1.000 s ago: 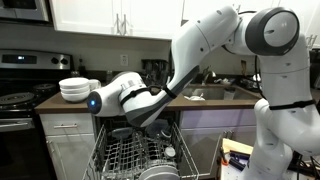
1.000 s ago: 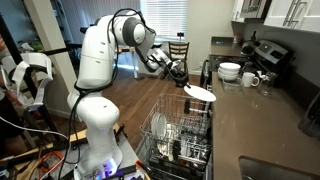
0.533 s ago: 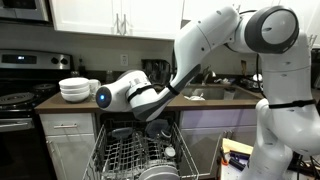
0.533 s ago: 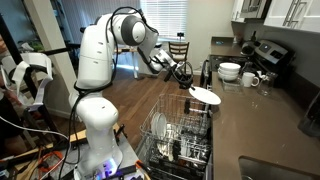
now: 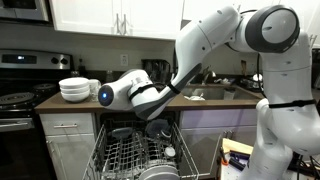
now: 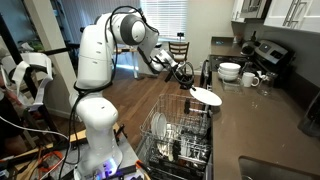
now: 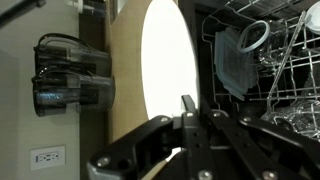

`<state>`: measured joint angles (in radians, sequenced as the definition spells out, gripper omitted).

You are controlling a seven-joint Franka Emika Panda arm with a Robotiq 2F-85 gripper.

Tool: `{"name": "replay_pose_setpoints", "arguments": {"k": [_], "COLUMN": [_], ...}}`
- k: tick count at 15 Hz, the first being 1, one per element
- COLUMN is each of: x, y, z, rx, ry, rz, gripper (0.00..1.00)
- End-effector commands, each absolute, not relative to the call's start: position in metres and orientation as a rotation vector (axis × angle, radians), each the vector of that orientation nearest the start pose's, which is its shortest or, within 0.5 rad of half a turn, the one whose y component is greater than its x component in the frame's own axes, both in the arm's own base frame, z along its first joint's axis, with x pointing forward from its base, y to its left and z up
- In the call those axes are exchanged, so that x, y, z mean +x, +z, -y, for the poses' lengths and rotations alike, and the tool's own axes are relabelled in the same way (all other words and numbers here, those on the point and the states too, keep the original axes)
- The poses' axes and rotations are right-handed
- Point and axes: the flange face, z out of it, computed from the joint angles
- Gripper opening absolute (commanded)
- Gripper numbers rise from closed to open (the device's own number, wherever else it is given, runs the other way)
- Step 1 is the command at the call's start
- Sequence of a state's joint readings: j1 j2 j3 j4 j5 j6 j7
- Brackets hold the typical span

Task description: Remove the plate that's on the other side in the dishwasher and put it on the countertop

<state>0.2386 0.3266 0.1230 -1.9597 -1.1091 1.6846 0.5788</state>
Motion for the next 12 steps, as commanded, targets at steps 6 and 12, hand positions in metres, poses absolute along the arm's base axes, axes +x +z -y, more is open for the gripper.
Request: {"name": "replay_pose_setpoints", "arguments": {"k": [6, 12], "x": [0.567, 0.571], "y": [0.315, 0.316], "z": [-0.11, -0.094], "rx": [1.999, 1.979], "ry": [-0.022, -0.007], "rz": [-0.282, -0.28], "gripper": [0.02, 0.02]}}
